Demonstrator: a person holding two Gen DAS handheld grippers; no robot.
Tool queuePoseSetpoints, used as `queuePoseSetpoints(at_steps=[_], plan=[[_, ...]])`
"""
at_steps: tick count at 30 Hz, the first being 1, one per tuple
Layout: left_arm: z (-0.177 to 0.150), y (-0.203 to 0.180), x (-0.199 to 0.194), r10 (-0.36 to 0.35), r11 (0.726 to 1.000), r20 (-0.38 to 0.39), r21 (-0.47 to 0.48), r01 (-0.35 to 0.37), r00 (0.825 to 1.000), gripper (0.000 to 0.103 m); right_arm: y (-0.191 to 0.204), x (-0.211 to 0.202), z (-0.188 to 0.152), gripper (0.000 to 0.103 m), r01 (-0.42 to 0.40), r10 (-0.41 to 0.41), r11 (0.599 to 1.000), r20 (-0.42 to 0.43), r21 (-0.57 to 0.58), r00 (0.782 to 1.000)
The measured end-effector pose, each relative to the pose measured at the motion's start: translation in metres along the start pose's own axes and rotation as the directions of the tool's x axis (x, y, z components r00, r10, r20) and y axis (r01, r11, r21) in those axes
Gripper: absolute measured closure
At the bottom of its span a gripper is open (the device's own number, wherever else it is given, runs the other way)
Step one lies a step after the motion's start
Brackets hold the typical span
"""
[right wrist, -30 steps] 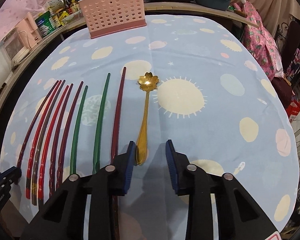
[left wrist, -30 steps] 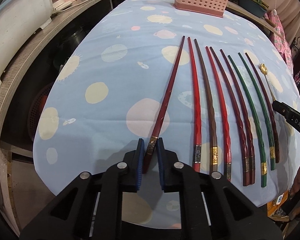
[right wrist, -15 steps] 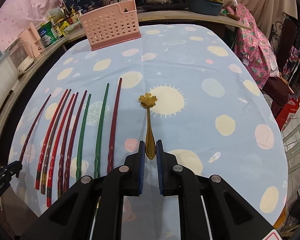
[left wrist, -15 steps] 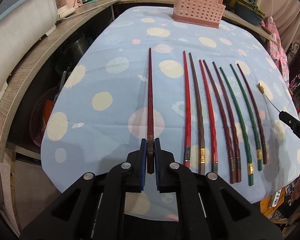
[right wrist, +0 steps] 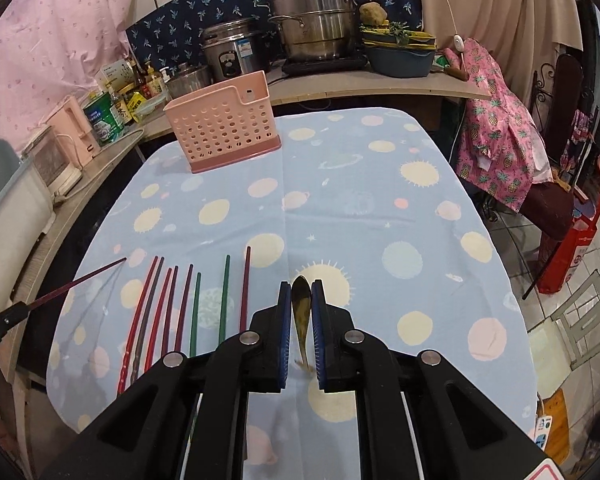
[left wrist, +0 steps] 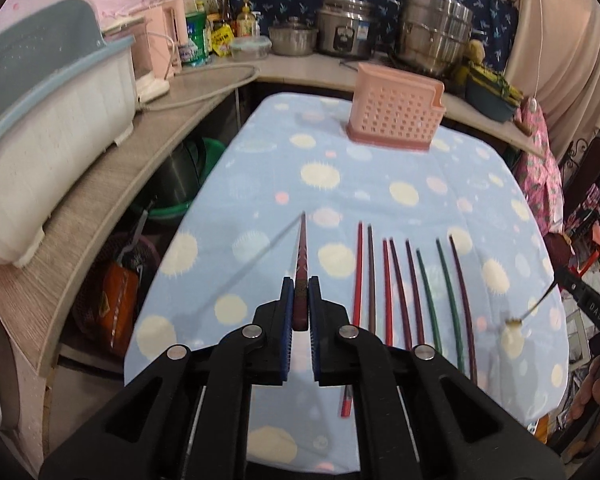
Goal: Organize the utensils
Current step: 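Lift the chopstick with the left tool while the right tool carries the spoon toward the pink holder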
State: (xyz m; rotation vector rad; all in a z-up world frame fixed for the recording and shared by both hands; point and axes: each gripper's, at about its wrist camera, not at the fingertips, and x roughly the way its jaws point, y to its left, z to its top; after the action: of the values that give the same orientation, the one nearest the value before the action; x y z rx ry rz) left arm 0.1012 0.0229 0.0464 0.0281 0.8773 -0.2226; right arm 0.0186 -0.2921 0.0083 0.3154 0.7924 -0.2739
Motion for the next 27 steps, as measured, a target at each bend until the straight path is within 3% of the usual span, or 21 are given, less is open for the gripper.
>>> queuePoseSetpoints(at_steps=[3,5,16,21,27], plan=[[0.024,0.000,-0.003,-0.007,1.000,0.036,-0.011,0.007,0.999,0.096,-0.003,0.005,0.011,0.094,-0.001,0.001,1.000,0.009,0.005,1.000],[0.040,-0.001,-0.004,-0.002,1.000,0.063,-0.013,0.003,0.998,0.096,-0.005,0.009,0.017,0.101,-0.011,0.011,1.000,0.007,0.015,1.000],[0.134,-0.022,-0.010,-0.032,0.999,0.184,0.001,0.032,0.982,0.096,-0.007,0.019,0.060,0.101,-0.075,0.073,0.996,0.037,0.041,0.997],[0.185,-0.036,-0.018,-0.046,0.999,0.259,-0.001,0.048,0.965,0.096,-0.003,0.023,0.107,0.101,-0.133,0.128,0.990,0.092,0.055,0.987],[0.261,-0.058,-0.027,-0.079,0.995,0.359,-0.020,0.093,0.930,0.096,0.011,0.039,0.183,0.101,-0.225,0.211,0.972,0.163,0.070,0.964]])
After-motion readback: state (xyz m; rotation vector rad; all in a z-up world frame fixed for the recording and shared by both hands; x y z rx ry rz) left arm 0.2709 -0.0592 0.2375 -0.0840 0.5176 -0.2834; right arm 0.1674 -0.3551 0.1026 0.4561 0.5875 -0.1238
